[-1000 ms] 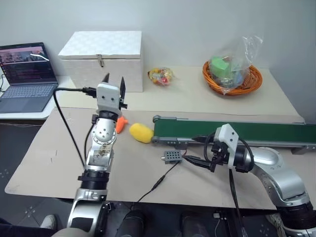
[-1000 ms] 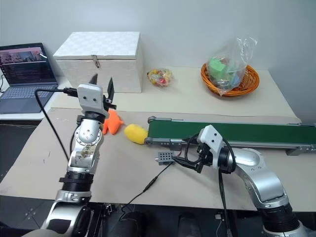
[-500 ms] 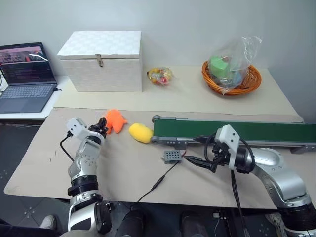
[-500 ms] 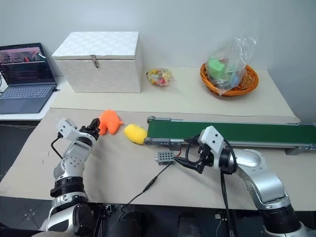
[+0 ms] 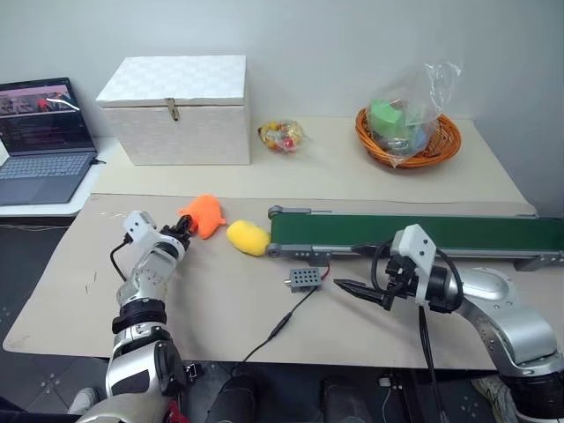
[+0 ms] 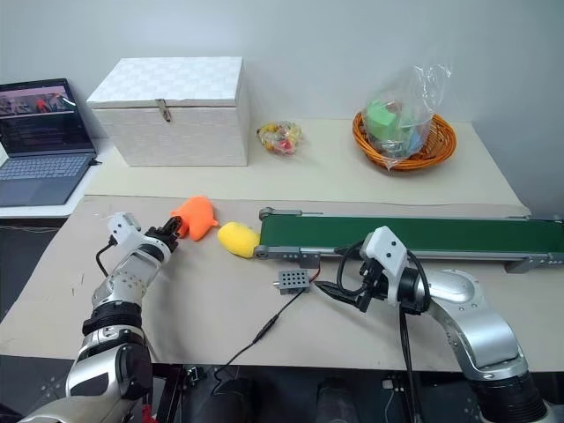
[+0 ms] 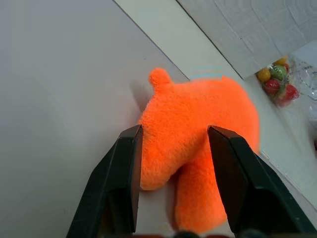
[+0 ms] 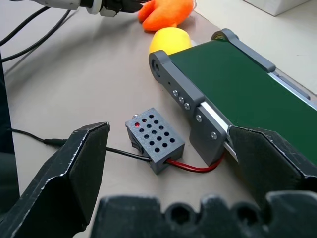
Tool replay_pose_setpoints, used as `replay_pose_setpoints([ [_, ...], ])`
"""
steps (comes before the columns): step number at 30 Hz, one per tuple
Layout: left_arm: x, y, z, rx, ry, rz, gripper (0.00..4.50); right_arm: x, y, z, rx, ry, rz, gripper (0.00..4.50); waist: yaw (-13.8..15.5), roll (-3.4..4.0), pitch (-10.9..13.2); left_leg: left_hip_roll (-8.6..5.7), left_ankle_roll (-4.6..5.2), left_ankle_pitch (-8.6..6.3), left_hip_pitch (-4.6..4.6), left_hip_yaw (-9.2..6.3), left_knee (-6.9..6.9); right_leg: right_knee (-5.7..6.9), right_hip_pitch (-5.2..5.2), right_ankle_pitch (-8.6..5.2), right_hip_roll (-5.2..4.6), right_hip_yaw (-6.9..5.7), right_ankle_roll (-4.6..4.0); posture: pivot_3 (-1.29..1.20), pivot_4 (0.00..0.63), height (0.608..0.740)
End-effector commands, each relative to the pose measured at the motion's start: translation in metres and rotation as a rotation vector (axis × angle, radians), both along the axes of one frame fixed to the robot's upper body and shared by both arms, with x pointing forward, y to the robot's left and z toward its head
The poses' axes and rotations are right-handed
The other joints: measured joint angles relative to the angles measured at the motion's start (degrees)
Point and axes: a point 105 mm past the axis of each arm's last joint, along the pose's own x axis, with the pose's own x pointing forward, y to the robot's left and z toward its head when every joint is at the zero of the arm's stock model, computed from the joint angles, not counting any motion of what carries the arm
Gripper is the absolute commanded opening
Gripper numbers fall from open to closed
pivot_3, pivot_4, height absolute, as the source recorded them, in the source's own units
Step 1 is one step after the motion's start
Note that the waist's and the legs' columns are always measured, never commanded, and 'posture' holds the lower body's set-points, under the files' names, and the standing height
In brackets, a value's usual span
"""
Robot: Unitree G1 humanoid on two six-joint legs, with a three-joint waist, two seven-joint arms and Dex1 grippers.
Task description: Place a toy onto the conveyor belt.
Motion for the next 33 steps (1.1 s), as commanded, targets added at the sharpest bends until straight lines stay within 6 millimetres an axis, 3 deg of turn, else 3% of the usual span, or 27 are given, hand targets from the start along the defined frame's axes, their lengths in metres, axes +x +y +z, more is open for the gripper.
replay_pose_setpoints([
  [1, -0.002, 0.015, 0.024, 0.021, -0.088, 0.040, 2.18, -0.001, 0.004, 0.011, 0.013, -0.042, 0.017, 4.50, 0.16, 0.00, 0.00, 0.00, 0.00, 0.00, -0.01, 0.00, 0.00, -0.01, 0.00, 0.00, 0.00, 0.00, 0.00, 0.00, 0.150, 0.740],
  [6, 0.001, 0.020, 0.045, 0.100, -0.135, 0.017, 2.18, 0.001, 0.005, 0.013, 0.015, -0.052, 0.023, 4.50, 0.23, 0.00, 0.00, -0.01, 0.00, 0.00, -0.03, -0.01, 0.00, -0.03, 0.00, 0.00, 0.00, -0.01, 0.00, 0.00, 0.150, 0.740],
  [13, 0.019, 0.011, 0.031, 0.219, -0.059, -0.118, 2.18, 0.004, 0.002, 0.016, 0.007, -0.067, 0.008, 4.50, 0.34, 0.00, 0.00, -0.03, 0.00, 0.00, 0.00, 0.00, 0.00, -0.02, 0.04, 0.00, 0.00, -0.02, 0.00, 0.00, 0.150, 0.740],
  [16, 0.022, 0.010, 0.025, 0.245, -0.043, -0.155, 2.96, 0.004, 0.000, 0.016, 0.000, -0.072, 0.000, 4.50, 0.22, 0.00, 0.00, -0.03, 0.01, 0.00, -0.03, 0.00, 0.00, -0.05, 0.01, 0.00, 0.00, -0.03, 0.00, 0.00, 0.150, 0.740],
  [20, 0.022, 0.007, 0.018, 0.251, -0.020, -0.205, 4.41, 0.002, -0.001, 0.018, -0.002, -0.080, -0.011, 4.50, -0.19, -0.01, 0.00, -0.02, 0.01, 0.00, -0.07, 0.01, 0.00, -0.04, -0.06, 0.00, 0.00, -0.03, 0.00, 0.00, 0.150, 0.740],
  [26, 0.022, -0.012, 0.002, 0.230, 0.027, -0.270, 4.47, 0.000, -0.005, 0.019, -0.007, -0.087, -0.032, 4.50, -0.03, -0.01, 0.00, -0.02, 0.01, 0.00, -0.05, 0.01, 0.00, 0.02, -0.03, 0.00, 0.00, -0.03, 0.01, 0.00, 0.150, 0.740],
  [33, 0.025, -0.059, -0.012, 0.146, 0.032, -0.380, 4.47, -0.001, -0.006, 0.019, -0.003, -0.093, -0.044, 4.50, 0.50, 0.00, 0.00, -0.04, 0.02, 0.00, -0.03, 0.00, 0.02, 0.02, 0.03, 0.00, 0.00, -0.04, 0.01, 0.00, 0.150, 0.740],
])
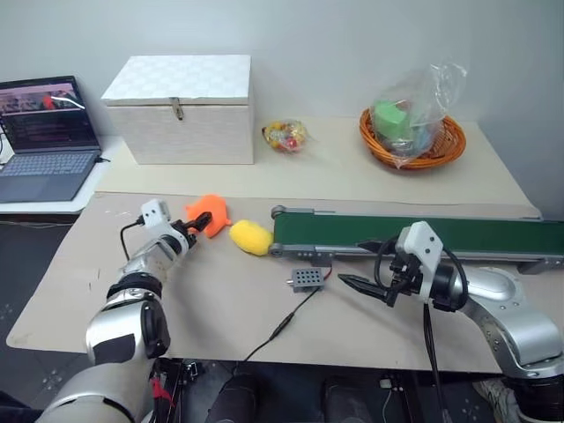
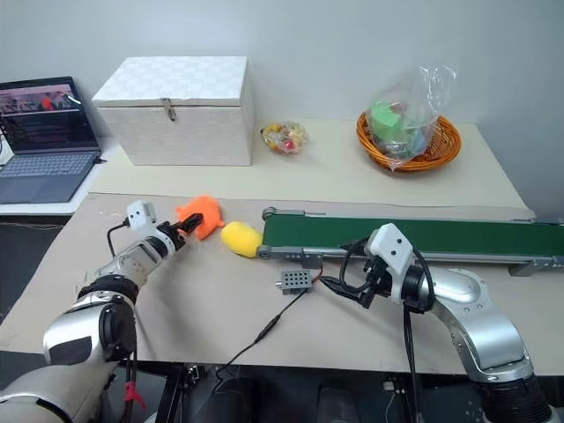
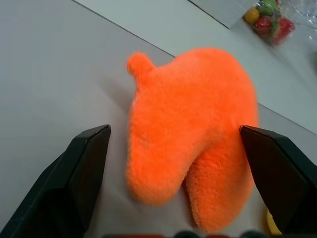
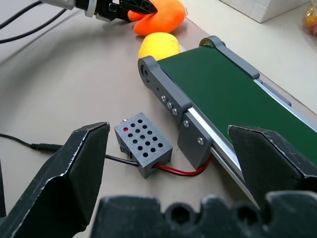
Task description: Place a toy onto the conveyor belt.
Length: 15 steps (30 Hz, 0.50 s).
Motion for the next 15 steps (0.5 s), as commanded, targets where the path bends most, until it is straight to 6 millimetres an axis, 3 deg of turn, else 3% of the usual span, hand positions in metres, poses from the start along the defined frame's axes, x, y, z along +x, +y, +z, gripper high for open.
replay_pose_setpoints([
  [1, 0.000, -0.024, -0.007, -0.037, 0.018, -0.067, 4.47, -0.004, 0.001, 0.012, 0.002, -0.052, 0.008, 4.50, 0.03, 0.00, 0.00, 0.00, 0.00, 0.00, 0.00, 0.00, 0.00, 0.00, 0.01, 0.00, 0.00, -0.01, 0.00, 0.00, 0.150, 0.740],
  [6, -0.003, -0.033, -0.016, -0.041, 0.035, -0.079, 4.47, -0.003, -0.001, 0.013, -0.005, -0.053, 0.005, 4.50, -0.04, 0.02, -0.02, 0.00, 0.00, 0.00, 0.07, 0.00, 0.00, 0.02, 0.06, 0.00, 0.00, 0.00, 0.00, 0.00, 0.150, 0.740],
  [15, -0.001, -0.034, -0.013, -0.073, 0.005, -0.045, 4.47, -0.002, -0.002, 0.009, -0.011, -0.044, -0.006, 4.50, 0.09, 0.03, -0.02, 0.00, 0.00, 0.00, 0.06, 0.00, 0.00, 0.01, 0.07, 0.00, 0.00, 0.00, 0.01, 0.00, 0.150, 0.740],
])
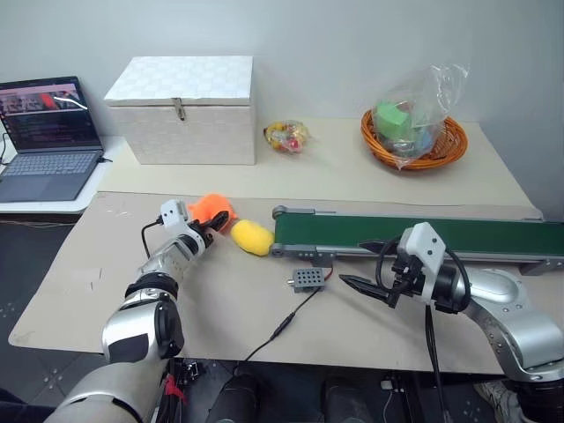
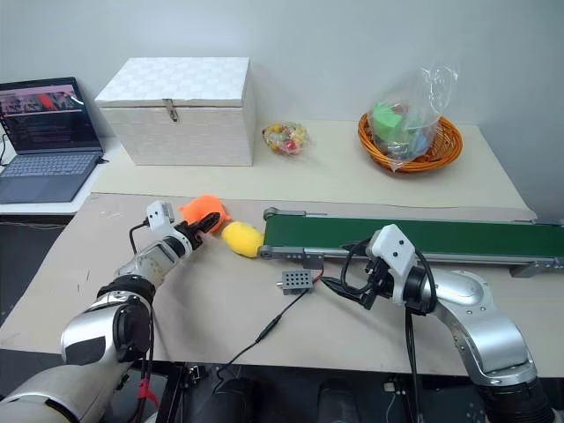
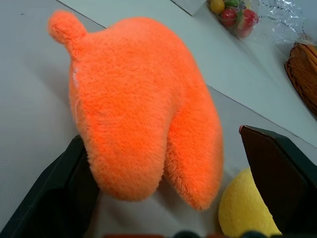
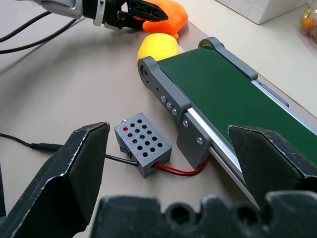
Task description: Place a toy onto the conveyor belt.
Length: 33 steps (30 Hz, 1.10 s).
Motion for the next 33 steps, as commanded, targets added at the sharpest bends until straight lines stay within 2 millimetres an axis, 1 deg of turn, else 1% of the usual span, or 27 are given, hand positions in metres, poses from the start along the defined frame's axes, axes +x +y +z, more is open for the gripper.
replay_pose_setpoints([
  [1, -0.003, -0.007, -0.010, -0.041, 0.023, 0.013, 4.47, 0.001, -0.001, 0.008, -0.006, -0.038, -0.006, 4.50, 0.07, 0.00, 0.00, 0.00, 0.00, 0.00, 0.00, 0.00, 0.00, 0.00, 0.00, 0.00, 0.00, 0.00, 0.00, 0.00, 0.150, 0.740],
  [6, -0.005, -0.004, -0.015, -0.083, 0.037, 0.051, 4.47, 0.000, 0.001, 0.007, -0.003, -0.034, -0.001, 4.50, 0.12, 0.01, -0.01, 0.00, 0.00, 0.00, 0.01, 0.00, 0.00, 0.01, 0.00, 0.00, 0.00, 0.00, 0.00, 0.00, 0.150, 0.740],
  [11, -0.005, 0.005, -0.013, -0.104, 0.021, 0.097, 4.47, -0.001, 0.002, 0.007, 0.004, -0.031, 0.001, 4.50, -0.06, 0.02, -0.02, 0.01, 0.00, 0.00, 0.03, 0.00, 0.00, 0.02, 0.01, 0.00, 0.00, 0.01, 0.00, 0.00, 0.150, 0.740],
  [12, -0.004, 0.006, -0.011, -0.103, 0.016, 0.101, 4.05, -0.001, 0.002, 0.007, 0.006, -0.030, 0.001, 4.50, -0.09, 0.02, -0.02, 0.00, 0.00, 0.00, 0.04, 0.00, 0.00, 0.03, 0.01, 0.00, 0.00, 0.01, 0.00, 0.00, 0.150, 0.740],
  [14, -0.003, 0.007, -0.010, -0.102, 0.008, 0.109, 3.67, -0.002, 0.002, 0.007, 0.008, -0.028, 0.002, 4.50, -0.20, 0.02, -0.01, 0.01, 0.00, 0.00, 0.04, 0.00, 0.00, 0.03, 0.01, 0.00, 0.00, 0.01, 0.00, 0.00, 0.150, 0.740],
  [17, -0.003, 0.007, -0.008, -0.109, 0.000, 0.108, 2.51, -0.002, 0.003, 0.007, 0.012, -0.028, 0.002, 4.50, -0.21, 0.02, -0.01, 0.01, 0.00, 0.00, 0.00, 0.00, 0.00, 0.01, -0.01, 0.00, 0.00, 0.01, 0.00, 0.00, 0.150, 0.740],
  [19, -0.003, 0.005, -0.007, -0.106, 0.001, 0.102, 1.91, -0.003, 0.003, 0.007, 0.015, -0.028, 0.003, 4.50, -0.27, 0.02, -0.01, 0.01, 0.00, 0.00, -0.01, 0.00, 0.00, 0.00, -0.02, 0.00, 0.00, 0.01, 0.00, 0.00, 0.150, 0.740],
  [21, -0.003, 0.005, -0.008, -0.097, 0.007, 0.098, 1.12, -0.003, 0.003, 0.007, 0.016, -0.028, 0.004, 4.50, -0.31, 0.02, -0.01, 0.01, 0.00, 0.00, -0.01, 0.00, 0.00, 0.01, -0.03, 0.00, 0.00, 0.01, 0.00, 0.00, 0.150, 0.740],
  [24, -0.003, 0.006, -0.008, -0.098, 0.008, 0.100, 0.20, -0.003, 0.003, 0.007, 0.017, -0.027, 0.004, 4.50, -0.47, 0.02, -0.01, 0.01, 0.00, 0.00, 0.02, 0.01, 0.00, 0.03, -0.02, 0.00, 0.00, 0.02, 0.00, 0.00, 0.150, 0.740],
  [25, -0.003, 0.006, -0.008, -0.099, 0.009, 0.103, 0.05, -0.003, 0.003, 0.007, 0.016, -0.026, 0.004, 4.50, -0.46, 0.02, -0.01, 0.02, 0.00, 0.00, 0.03, 0.01, 0.00, 0.04, -0.02, 0.00, 0.00, 0.02, 0.00, 0.00, 0.150, 0.740],
  [28, -0.002, 0.009, -0.006, -0.084, -0.005, 0.122, 0.05, -0.003, 0.003, 0.007, 0.018, -0.024, 0.005, 4.50, -0.43, 0.02, -0.01, 0.01, 0.00, 0.00, 0.02, 0.01, 0.00, 0.02, -0.02, 0.00, 0.00, 0.02, 0.00, 0.00, 0.150, 0.740],
  [30, 0.001, 0.012, 0.002, -0.054, -0.047, 0.140, 0.05, -0.003, 0.003, 0.007, 0.018, -0.023, 0.006, 4.50, -0.43, 0.02, -0.01, 0.01, 0.00, 0.00, 0.01, 0.01, 0.00, 0.02, -0.02, 0.00, 0.00, 0.02, 0.00, 0.00, 0.150, 0.740],
  [31, 0.004, 0.014, 0.009, -0.027, -0.080, 0.155, 0.05, -0.003, 0.003, 0.006, 0.016, -0.022, 0.006, 4.50, -0.44, 0.02, -0.01, 0.01, 0.00, 0.00, 0.01, 0.01, 0.00, 0.02, -0.02, 0.00, 0.00, 0.02, 0.00, 0.00, 0.150, 0.740],
  [33, 0.011, 0.024, 0.037, 0.111, -0.206, 0.222, 0.05, -0.003, 0.003, 0.006, 0.015, -0.020, 0.006, 4.50, -0.46, 0.00, 0.00, 0.02, 0.00, 0.00, 0.01, 0.01, 0.00, 0.02, -0.03, 0.00, 0.00, 0.02, 0.00, 0.00, 0.150, 0.740],
])
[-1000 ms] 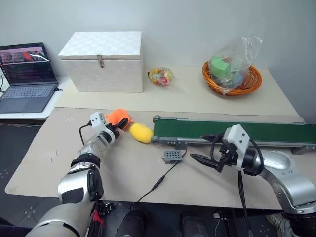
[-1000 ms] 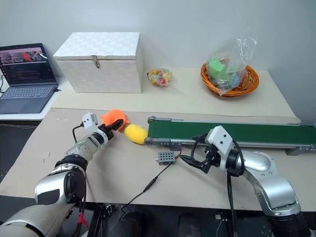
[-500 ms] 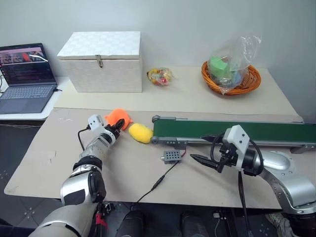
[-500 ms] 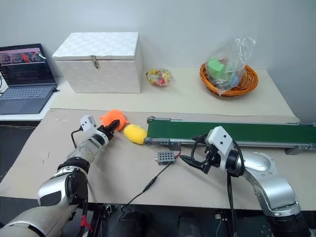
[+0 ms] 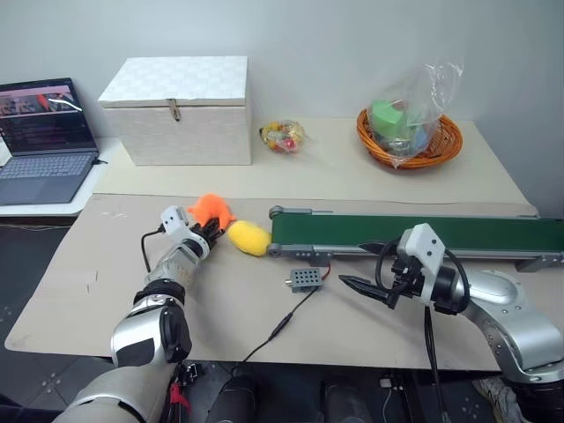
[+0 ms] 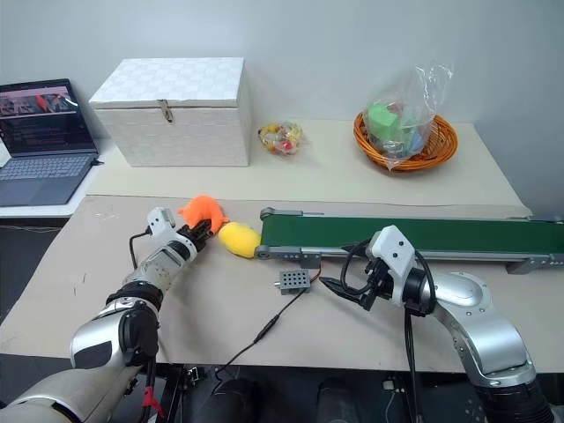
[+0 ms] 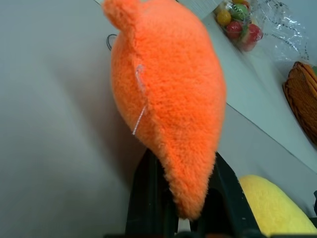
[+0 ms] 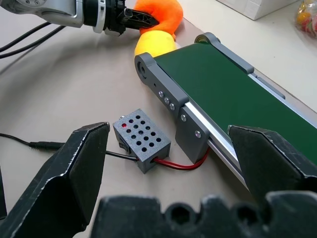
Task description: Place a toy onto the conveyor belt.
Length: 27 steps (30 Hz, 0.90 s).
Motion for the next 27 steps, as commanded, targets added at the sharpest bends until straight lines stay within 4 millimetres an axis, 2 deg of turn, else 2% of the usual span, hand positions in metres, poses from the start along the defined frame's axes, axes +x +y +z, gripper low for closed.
replay_pose_setpoints([
  [1, 0.013, 0.019, 0.061, 0.275, -0.255, 0.128, 0.05, -0.002, 0.003, 0.008, 0.006, -0.028, 0.012, 4.50, -0.02, -0.03, 0.02, 0.01, 0.00, 0.00, -0.01, 0.00, 0.00, 0.00, -0.01, 0.00, 0.00, 0.00, 0.00, 0.00, 0.150, 0.740],
  [2, 0.013, 0.017, 0.081, 0.355, -0.341, 0.146, 0.05, -0.002, 0.003, 0.007, 0.006, -0.028, 0.012, 4.50, 0.00, -0.05, 0.03, 0.01, 0.00, 0.00, -0.04, 0.00, 0.00, -0.01, -0.04, 0.00, 0.00, 0.00, 0.00, 0.00, 0.150, 0.740],
  [4, 0.012, 0.005, 0.114, 0.640, -0.470, 0.133, 0.05, -0.002, 0.003, 0.007, 0.006, -0.026, 0.012, 4.50, 0.16, -0.08, 0.05, 0.01, -0.02, 0.01, -0.14, -0.01, 0.00, -0.02, -0.12, 0.01, 0.00, 0.00, -0.01, 0.00, 0.150, 0.740],
  [7, 0.006, -0.012, 0.138, 1.081, -0.593, 0.138, 0.05, -0.001, 0.005, 0.005, 0.009, -0.021, 0.017, 4.50, 0.34, -0.06, 0.04, 0.00, -0.03, 0.02, -0.19, 0.00, 0.00, -0.09, -0.13, 0.02, 0.00, 0.01, 0.00, 0.00, 0.150, 0.740],
  [9, -0.002, -0.040, 0.148, 1.446, -0.733, 0.065, 0.05, 0.000, 0.006, 0.005, 0.013, -0.022, 0.019, 4.50, 0.35, -0.05, 0.03, -0.01, -0.03, 0.01, -0.16, 0.01, 0.00, -0.10, -0.10, 0.02, 0.00, 0.02, 0.00, 0.00, 0.150, 0.740],
  [12, -0.021, -0.096, 0.127, 1.877, -0.979, -0.180, 0.05, 0.003, 0.006, 0.006, 0.019, -0.025, 0.019, 4.50, 0.45, -0.04, 0.02, -0.02, -0.02, 0.01, -0.14, 0.03, -0.01, -0.09, -0.08, 0.02, 0.00, 0.03, 0.01, 0.00, 0.150, 0.740],
  [13, -0.029, -0.110, 0.119, 1.931, -1.055, -0.249, 0.05, 0.004, 0.006, 0.006, 0.021, -0.026, 0.021, 4.50, 0.56, -0.03, 0.02, -0.02, -0.02, 0.01, -0.13, 0.03, -0.01, -0.09, -0.06, 0.02, 0.00, 0.03, 0.01, 0.00, 0.150, 0.740],
  [15, -0.039, -0.123, 0.105, 1.982, -1.141, -0.351, 0.05, 0.006, 0.008, 0.006, 0.022, -0.030, 0.027, 4.50, 0.55, -0.03, 0.02, -0.02, -0.02, 0.01, -0.14, 0.03, -0.01, -0.10, -0.07, 0.02, 0.00, 0.03, 0.02, 0.00, 0.150, 0.740],
  [17, -0.044, -0.129, 0.093, 2.068, -1.224, -0.427, 0.05, 0.008, 0.009, 0.007, 0.026, -0.034, 0.029, 4.50, 0.40, -0.03, 0.02, -0.01, -0.01, 0.01, -0.18, 0.03, -0.01, -0.09, -0.13, 0.02, 0.00, 0.02, 0.02, 0.00, 0.150, 0.740],
  [20, -0.044, -0.133, 0.089, 2.194, -1.368, -0.484, 0.05, 0.008, 0.010, 0.007, 0.035, -0.042, 0.021, 4.50, 0.00, -0.04, 0.03, 0.00, -0.01, 0.01, -0.22, 0.05, -0.03, -0.05, -0.23, 0.02, 0.01, 0.04, 0.02, 0.00, 0.150, 0.740],
  [24, -0.023, -0.123, 0.070, 2.350, -1.354, -0.586, 0.05, 0.006, 0.009, 0.008, 0.051, -0.050, 0.005, 4.50, 0.29, -0.04, 0.03, -0.02, 0.00, 0.00, -0.20, 0.04, -0.02, -0.05, -0.15, 0.01, 0.00, 0.02, 0.07, 0.00, 0.150, 0.740],
  [27, -0.014, -0.121, 0.064, 2.431, -1.387, -0.628, 0.05, 0.005, 0.007, 0.008, 0.058, -0.057, -0.013, 4.50, 0.32, -0.05, 0.03, -0.04, 0.03, -0.02, -0.22, 0.04, -0.02, -0.10, -0.13, 0.00, 0.00, 0.01, 0.11, 0.00, 0.150, 0.740],
])
